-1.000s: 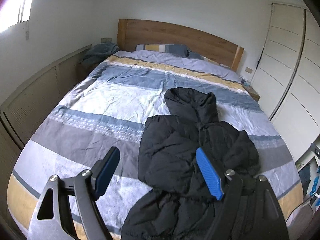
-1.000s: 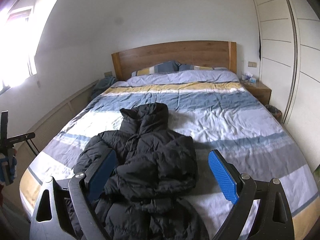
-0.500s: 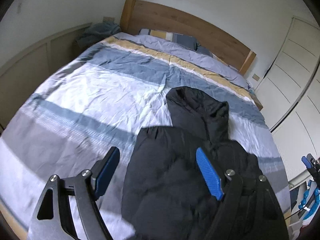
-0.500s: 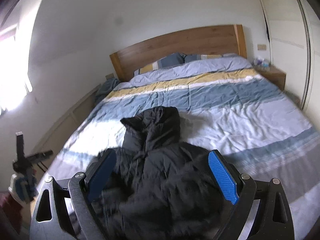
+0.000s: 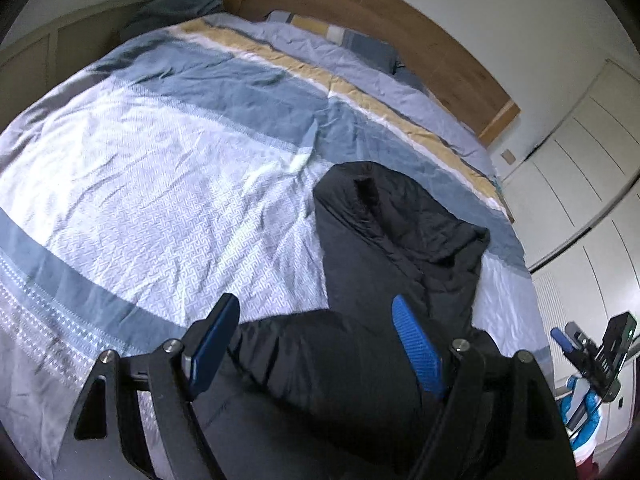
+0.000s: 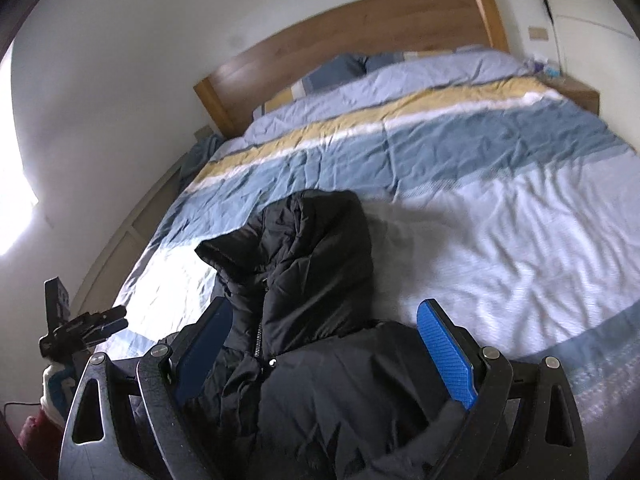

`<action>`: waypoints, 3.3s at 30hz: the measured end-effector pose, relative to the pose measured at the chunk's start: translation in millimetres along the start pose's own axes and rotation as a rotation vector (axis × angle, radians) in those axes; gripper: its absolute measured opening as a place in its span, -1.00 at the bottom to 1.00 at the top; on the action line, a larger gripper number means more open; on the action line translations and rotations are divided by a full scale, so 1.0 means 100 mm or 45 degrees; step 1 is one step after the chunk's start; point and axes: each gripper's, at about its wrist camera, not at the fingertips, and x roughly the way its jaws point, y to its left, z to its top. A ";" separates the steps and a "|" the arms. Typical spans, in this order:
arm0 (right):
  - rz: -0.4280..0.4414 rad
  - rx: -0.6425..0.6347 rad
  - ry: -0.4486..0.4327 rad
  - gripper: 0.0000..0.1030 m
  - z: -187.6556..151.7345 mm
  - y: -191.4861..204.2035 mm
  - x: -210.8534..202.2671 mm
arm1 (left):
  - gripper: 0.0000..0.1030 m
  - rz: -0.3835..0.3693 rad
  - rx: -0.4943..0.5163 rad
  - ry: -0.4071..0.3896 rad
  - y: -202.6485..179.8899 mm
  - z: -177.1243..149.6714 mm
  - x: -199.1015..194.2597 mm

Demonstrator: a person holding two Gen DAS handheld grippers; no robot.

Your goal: Fold large clothes

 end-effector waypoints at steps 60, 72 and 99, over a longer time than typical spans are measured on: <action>0.138 -0.077 0.256 -0.81 0.38 0.14 0.95 | -0.79 -0.264 0.038 0.102 -0.69 0.11 0.71; 0.197 0.075 0.228 -0.81 -0.51 -0.07 0.22 | -0.80 -0.332 0.021 0.127 -0.47 -0.96 0.17; -0.021 -0.090 0.212 -0.75 -1.21 -0.26 0.27 | -0.65 -0.243 0.109 -0.012 -0.40 -1.62 -0.01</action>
